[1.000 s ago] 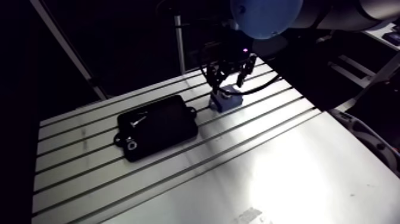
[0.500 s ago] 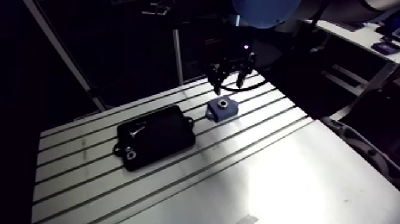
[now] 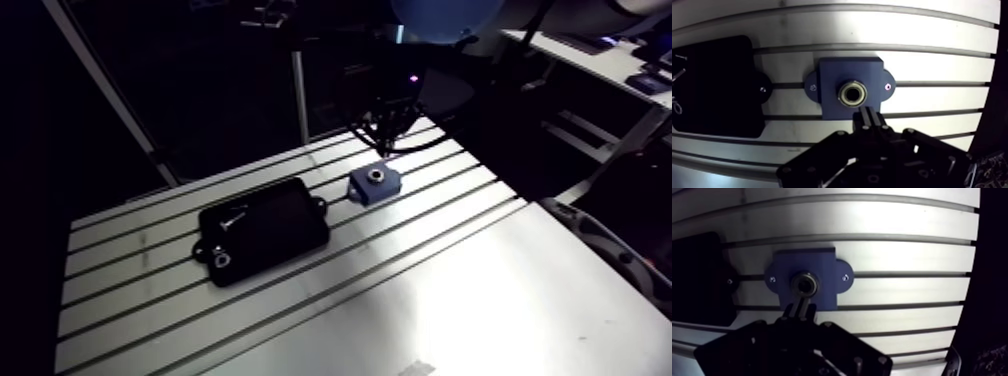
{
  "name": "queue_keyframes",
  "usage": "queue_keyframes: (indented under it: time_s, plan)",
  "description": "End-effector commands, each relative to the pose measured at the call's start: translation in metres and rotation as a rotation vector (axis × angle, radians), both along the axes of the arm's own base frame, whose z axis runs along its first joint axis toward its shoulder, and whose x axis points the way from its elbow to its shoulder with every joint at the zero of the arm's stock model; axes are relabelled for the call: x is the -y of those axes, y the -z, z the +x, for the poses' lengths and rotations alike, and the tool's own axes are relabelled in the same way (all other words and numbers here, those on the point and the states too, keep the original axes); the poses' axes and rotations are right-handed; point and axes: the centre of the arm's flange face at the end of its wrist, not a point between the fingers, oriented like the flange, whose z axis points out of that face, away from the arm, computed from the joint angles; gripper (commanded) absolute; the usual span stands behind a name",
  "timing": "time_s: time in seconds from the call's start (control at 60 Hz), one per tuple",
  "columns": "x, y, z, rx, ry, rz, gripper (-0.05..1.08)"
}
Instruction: Pick up the bearing and press it into the housing until flush.
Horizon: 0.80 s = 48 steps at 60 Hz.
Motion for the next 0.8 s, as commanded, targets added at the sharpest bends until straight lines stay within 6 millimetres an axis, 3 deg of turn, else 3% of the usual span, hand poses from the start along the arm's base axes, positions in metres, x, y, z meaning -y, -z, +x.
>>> queue_keyframes:
  time_s: [0.017, 0.8]
  plan:
    - [0.000, 0.003, -0.002, 0.004, -0.001, -0.001, 1.07]
    - [0.005, 0.025, -0.004, 0.015, -0.006, -0.011, 1.07]
